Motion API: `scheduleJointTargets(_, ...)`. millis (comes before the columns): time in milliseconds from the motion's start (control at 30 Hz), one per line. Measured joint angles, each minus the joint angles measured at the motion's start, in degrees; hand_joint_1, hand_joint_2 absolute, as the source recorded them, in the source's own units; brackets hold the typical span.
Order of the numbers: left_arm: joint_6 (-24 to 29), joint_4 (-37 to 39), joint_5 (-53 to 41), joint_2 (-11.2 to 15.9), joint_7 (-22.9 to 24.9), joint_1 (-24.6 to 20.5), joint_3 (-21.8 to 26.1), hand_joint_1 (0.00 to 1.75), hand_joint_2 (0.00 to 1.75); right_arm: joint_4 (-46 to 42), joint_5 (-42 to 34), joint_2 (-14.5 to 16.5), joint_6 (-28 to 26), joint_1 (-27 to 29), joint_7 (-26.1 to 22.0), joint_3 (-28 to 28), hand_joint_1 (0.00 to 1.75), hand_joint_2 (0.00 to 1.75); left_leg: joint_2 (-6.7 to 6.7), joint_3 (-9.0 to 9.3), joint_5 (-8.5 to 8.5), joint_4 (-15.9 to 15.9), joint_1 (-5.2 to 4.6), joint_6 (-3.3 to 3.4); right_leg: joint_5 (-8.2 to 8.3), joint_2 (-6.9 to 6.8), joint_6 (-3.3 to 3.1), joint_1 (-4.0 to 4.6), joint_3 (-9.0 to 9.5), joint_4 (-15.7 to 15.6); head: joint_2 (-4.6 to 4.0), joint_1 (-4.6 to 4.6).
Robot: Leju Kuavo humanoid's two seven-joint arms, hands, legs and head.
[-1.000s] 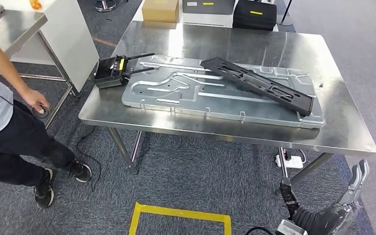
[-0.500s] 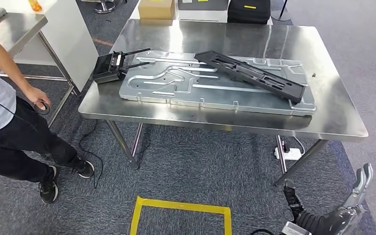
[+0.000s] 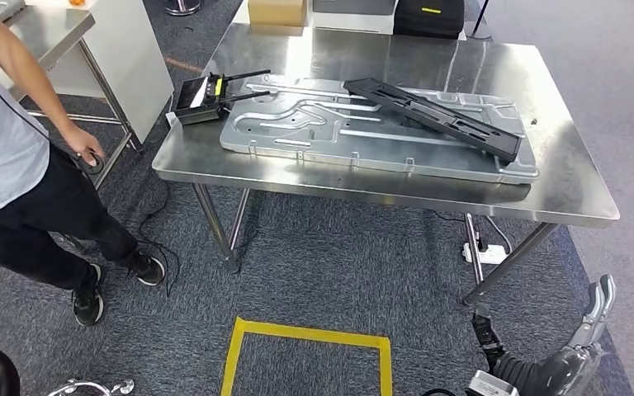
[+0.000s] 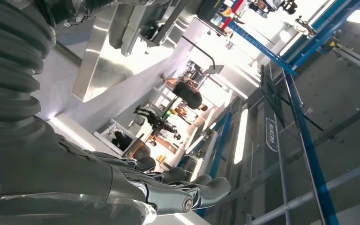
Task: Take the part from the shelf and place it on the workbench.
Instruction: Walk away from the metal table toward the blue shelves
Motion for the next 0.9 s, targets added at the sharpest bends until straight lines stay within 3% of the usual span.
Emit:
scheduleJointTargets(67, 0.0, 0.0, 0.0, 0.0, 0.1, -0.1, 0.1, 0.00, 0.00, 0.3, -0.2, 0.0, 0.0, 0.1, 0.0, -0.2, 0.00, 1.75, 0.15, -1.18, 0.84, 0.0, -0.16, 0.49, -5.22, 0.04, 0.10, 0.03, -2.46, 7.3, 0.00, 0.01)
scheduleJointTargets(100, -0.1, 0.0, 0.0, 0.0, 0.2, -0.1, 0.2, 0.00, 0.00, 0.5, -0.3, 0.0, 0.0, 0.1, 0.0, -0.3, 0.00, 1.75, 0.20, -1.72, 1.26, 0.1, -0.30, 0.55, -6.60, 0.05, 0.08, 0.07, -3.23, 10.5, 0.00, 0.00)
scheduleJointTargets(133, -0.1, 0.0, 0.0, 0.0, 0.2, -0.1, 0.2, 0.00, 0.00, 0.7, -0.4, 0.0, 0.0, 0.1, 0.0, -0.3, 0.00, 1.75, 0.23, -2.23, 1.67, 0.2, -0.46, 0.58, -6.66, 0.05, -0.02, 0.10, -3.14, 12.0, 0.00, -0.01)
scheduleJointTargets(167, -0.2, 0.0, 0.0, 0.0, 0.3, -0.1, 0.3, 0.00, 0.00, 0.9, -0.5, 0.0, 0.0, 0.1, 0.0, -0.3, 0.00, 1.75, 0.24, -2.69, 2.02, 0.2, -0.62, 0.56, -5.61, 0.05, -0.24, 0.15, -1.90, 11.2, 0.00, -0.01)
scheduleJointTargets(200, -0.2, 0.0, 0.0, 0.0, 0.4, -0.1, 0.4, 0.00, 0.00, 1.2, -0.6, 0.0, 0.0, 0.1, 0.0, -0.3, 0.00, 1.75, 0.23, -3.07, 2.32, 0.4, -0.76, 0.52, -3.96, 0.07, -0.60, 0.28, 0.50, 8.2, 0.00, -0.02)
scheduleJointTargets(267, -0.2, 0.0, 0.0, 0.0, 0.6, -0.2, 0.6, 0.00, 0.00, 1.6, -0.8, 0.0, 0.0, 0.0, 0.0, -0.3, 0.00, 1.75, 0.19, -3.62, 2.77, 0.6, -0.99, 0.31, -1.87, 0.08, -1.53, 0.64, 6.23, -0.5, 0.00, -0.03)
scheduleJointTargets(300, -0.2, 0.0, 0.0, -0.1, 0.6, -0.2, 0.6, 0.00, 0.00, 1.8, -0.8, 0.0, 0.0, 0.0, -0.1, -0.3, 0.00, 1.75, 0.18, -3.77, 3.01, 0.7, -1.05, 0.07, -1.58, 0.08, -1.82, 0.86, 8.09, -3.7, 0.00, -0.03)
scheduleJointTargets(333, -0.2, 0.0, 0.0, -0.1, 0.7, -0.3, 0.7, 0.00, 0.00, 1.9, -0.8, 0.0, 0.0, -0.1, -0.1, -0.3, 0.00, 1.75, 0.19, -3.90, 3.24, 0.8, -1.05, -0.23, -1.70, 0.07, -1.97, 1.02, 8.93, -5.4, 0.00, -0.03)
scheduleJointTargets(433, -0.3, 0.0, 0.0, -0.1, 0.7, -0.5, 0.9, 0.00, 0.00, 2.4, -0.8, 0.0, 0.0, -0.1, -0.1, -0.3, 0.00, 1.75, 0.13, -4.29, 3.41, 1.1, -1.04, -1.25, -0.92, -0.04, -2.43, 0.84, 8.63, -6.3, 0.00, -0.03)
scheduleJointTargets(500, -0.3, 0.0, 0.0, 0.0, 0.8, -0.5, 0.9, 0.00, 0.00, 2.6, -0.9, 0.0, 0.0, -0.1, -0.1, -0.3, 0.00, 1.75, -0.05, -5.65, 0.43, 4.3, -0.90, -1.97, 0.04, -0.20, -3.07, 0.42, 7.90, -6.7, 0.00, -0.18)
scheduleJointTargets(567, -0.3, 0.0, 0.0, 0.0, 0.9, -0.4, 0.9, 0.00, 0.00, 2.9, -0.9, 0.0, 0.0, -0.1, -0.1, -0.3, 0.00, 1.75, -0.13, -8.03, -4.41, 11.2, -0.47, -2.64, 0.75, -0.30, -3.37, 0.45, 6.81, -6.6, 0.00, -0.33)
scheduleJointTargets(600, -0.3, 0.0, 0.0, 0.0, 1.0, -0.4, 0.9, 0.00, 0.00, 3.0, -0.9, 0.0, 0.0, -0.1, -0.1, -0.3, 0.00, 1.75, -0.12, -8.86, -5.91, 14.3, -0.32, -2.90, 1.05, -0.33, -3.35, 0.49, 6.20, -6.4, 0.00, -0.34)
scheduleJointTargets(633, -0.4, 0.0, 0.0, 0.0, 1.0, -0.4, 0.9, 0.00, 0.00, 3.2, -0.9, 0.0, 0.0, -0.1, -0.1, -0.3, 0.00, 1.75, -0.12, -8.94, -6.34, 16.0, -0.22, -3.08, 1.31, -0.37, -3.29, 0.51, 5.59, -6.1, 0.00, -0.34)
scheduleJointTargets(667, -0.4, 0.0, 0.1, 0.0, 1.1, -0.4, 0.9, 0.00, 0.00, 3.4, -0.9, 0.0, 0.0, -0.2, -0.1, -0.3, 0.00, 1.75, -0.11, -8.00, -5.66, 15.6, -0.14, -3.16, 1.51, -0.39, -3.19, 0.51, 5.02, -5.8, 0.00, -0.34)
scheduleJointTargets(700, -0.4, 0.0, 0.1, 0.1, 1.2, -0.4, 0.9, 0.00, 0.00, 3.5, -0.9, 0.0, 0.0, -0.2, -0.1, -0.3, 0.00, 1.75, -0.11, -6.00, -4.22, 13.1, -0.09, -3.15, 1.65, -0.40, -3.09, 0.51, 4.49, -5.4, 0.00, -0.35)
scheduleJointTargets(767, -0.4, 0.0, 0.1, 0.2, 1.3, -0.5, 1.0, 0.00, 0.00, 3.7, -0.9, 0.0, 0.0, -0.3, 0.0, -0.3, 0.00, 1.75, -0.14, -0.91, -2.10, 5.1, -0.11, -2.75, 1.86, -0.41, -2.80, 0.55, 3.74, -4.6, 0.00, -0.35)
scheduleJointTargets(800, -0.4, 0.0, 0.1, 0.3, 1.3, -0.6, 1.1, 0.00, 0.00, 3.7, -0.9, 0.0, 0.0, -0.3, 0.0, -0.3, 0.00, 1.75, -0.16, 0.74, -1.61, 2.3, -0.25, -2.42, 2.03, -0.41, -2.54, 0.59, 3.49, -4.3, 0.00, -0.34)
scheduleJointTargets(833, -0.4, 0.0, 0.1, 0.3, 1.4, -0.7, 1.1, 0.00, 0.00, 3.7, -1.0, 0.0, 0.0, -0.3, 0.0, -0.3, 0.00, 1.75, -0.19, 1.45, -1.64, 0.7, -0.40, -2.08, 2.24, -0.42, -2.22, 0.62, 3.32, -4.2, 0.00, -0.33)
scheduleJointTargets(900, -0.4, 0.0, 0.1, 0.4, 1.7, -0.7, 1.3, 0.00, 0.00, 3.7, -1.3, 0.0, 0.0, -0.3, 0.0, -0.3, 0.00, 1.75, -0.20, 1.06, -1.28, 0.3, -0.57, -1.35, 2.80, -0.42, -1.44, 0.66, 3.12, -4.2, 0.00, -0.31)
